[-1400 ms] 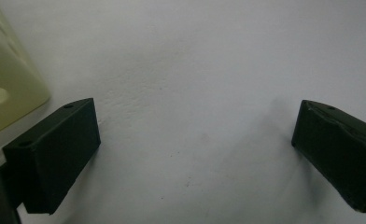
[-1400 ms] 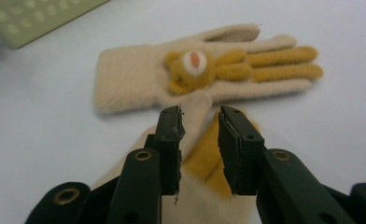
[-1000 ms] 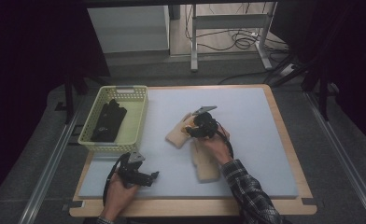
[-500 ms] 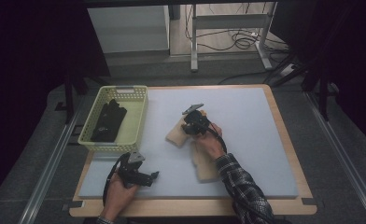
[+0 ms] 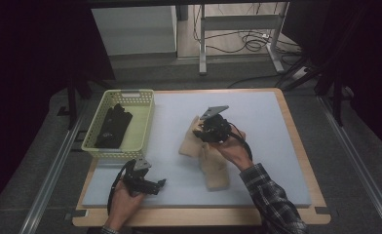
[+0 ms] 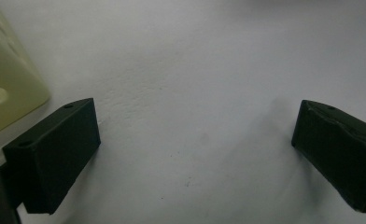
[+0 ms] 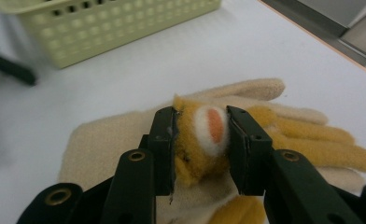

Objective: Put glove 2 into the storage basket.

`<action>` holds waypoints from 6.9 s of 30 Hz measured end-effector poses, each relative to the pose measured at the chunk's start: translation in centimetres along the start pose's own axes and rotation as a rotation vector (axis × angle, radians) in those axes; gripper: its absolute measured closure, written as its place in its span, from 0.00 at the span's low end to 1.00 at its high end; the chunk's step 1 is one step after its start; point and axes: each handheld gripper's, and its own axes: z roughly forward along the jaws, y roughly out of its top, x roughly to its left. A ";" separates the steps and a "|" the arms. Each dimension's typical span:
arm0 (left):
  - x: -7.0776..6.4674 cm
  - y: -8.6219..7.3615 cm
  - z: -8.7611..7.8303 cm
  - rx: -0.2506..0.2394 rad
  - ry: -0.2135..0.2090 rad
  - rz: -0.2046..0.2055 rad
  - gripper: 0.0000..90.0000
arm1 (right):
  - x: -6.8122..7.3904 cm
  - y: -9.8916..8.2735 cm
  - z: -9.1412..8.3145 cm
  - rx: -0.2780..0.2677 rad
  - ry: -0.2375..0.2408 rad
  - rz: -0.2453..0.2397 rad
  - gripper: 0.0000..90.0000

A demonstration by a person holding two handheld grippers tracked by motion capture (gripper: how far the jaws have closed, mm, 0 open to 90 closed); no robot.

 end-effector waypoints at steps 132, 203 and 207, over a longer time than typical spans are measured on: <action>0.0 0.0 0.0 0.001 0.002 0.004 0.01 | 7.9 -9.8 2.2 -0.001 0.101 0.072 0.91; -4.8 12.1 8.5 0.188 -0.111 0.156 0.13 | -0.7 -18.9 -7.3 0.043 -0.201 0.252 0.19; -5.2 12.2 8.0 0.188 -0.105 0.147 0.35 | -0.7 -18.9 -7.3 0.043 -0.201 0.252 0.19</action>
